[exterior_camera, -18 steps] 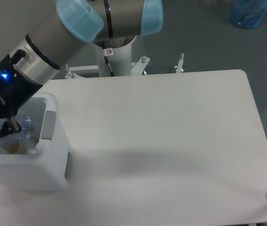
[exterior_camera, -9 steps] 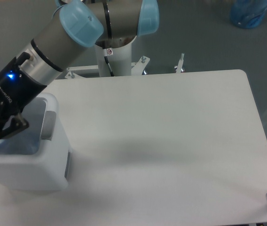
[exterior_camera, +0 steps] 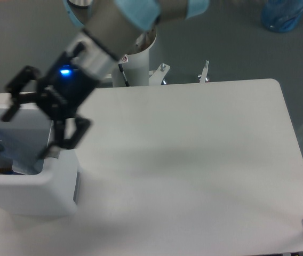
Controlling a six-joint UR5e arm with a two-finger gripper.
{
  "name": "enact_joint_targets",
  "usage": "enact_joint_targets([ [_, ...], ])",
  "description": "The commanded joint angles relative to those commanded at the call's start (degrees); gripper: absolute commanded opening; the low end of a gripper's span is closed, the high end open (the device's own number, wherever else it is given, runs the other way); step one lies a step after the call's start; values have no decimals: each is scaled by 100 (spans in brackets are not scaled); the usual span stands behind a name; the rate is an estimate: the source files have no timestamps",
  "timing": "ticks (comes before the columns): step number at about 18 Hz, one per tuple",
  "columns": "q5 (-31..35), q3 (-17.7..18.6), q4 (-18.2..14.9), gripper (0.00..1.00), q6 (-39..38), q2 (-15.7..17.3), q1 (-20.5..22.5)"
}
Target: Place the trash in the trash can
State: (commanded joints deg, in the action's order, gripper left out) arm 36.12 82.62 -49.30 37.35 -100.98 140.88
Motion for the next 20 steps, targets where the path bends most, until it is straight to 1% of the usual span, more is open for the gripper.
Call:
enact_joint_targets([
  [1,227,-62,-9,100,17,-35,71],
  [3,1060,-159,-70,100,52,-79,220],
  [5,1816,-430,-132,100,62,-245,229],
  [8,2486,-738,-220,100,298,-614,229],
  [10,3074,-826,-264,100,439,-764,229],
  [12,3436,-818,-316,100,501,-905,229],
  [13,3585,-740,-430,100,553,-966,229],
  [14,3769,-713,-631,100,719,-1037,229],
  [18,4508,-730,-1571,100,1877,-1257,387],
  [19,4649,-739,-1730,100,2211,-1292,388],
  [20,4737,-739,-1766,100,2424,-1327,388],
])
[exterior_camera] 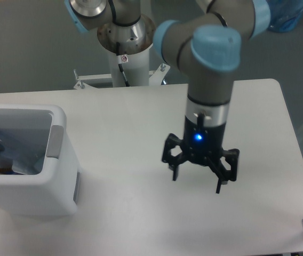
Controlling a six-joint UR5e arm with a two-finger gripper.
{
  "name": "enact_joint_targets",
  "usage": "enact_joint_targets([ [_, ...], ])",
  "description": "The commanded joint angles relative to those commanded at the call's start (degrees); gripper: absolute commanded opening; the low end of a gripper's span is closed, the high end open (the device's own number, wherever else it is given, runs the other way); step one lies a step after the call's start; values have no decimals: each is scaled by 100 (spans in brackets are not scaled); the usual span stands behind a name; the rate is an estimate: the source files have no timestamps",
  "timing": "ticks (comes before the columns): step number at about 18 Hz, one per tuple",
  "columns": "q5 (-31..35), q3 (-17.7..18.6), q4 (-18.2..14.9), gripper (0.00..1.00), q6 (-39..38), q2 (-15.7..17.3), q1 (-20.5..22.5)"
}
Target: Place the trash in the trash can
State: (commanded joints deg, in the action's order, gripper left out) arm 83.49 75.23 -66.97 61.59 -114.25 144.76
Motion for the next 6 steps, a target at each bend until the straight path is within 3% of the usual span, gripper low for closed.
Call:
enact_joint_targets([
  [6,124,35,0,100,485,-18,149],
])
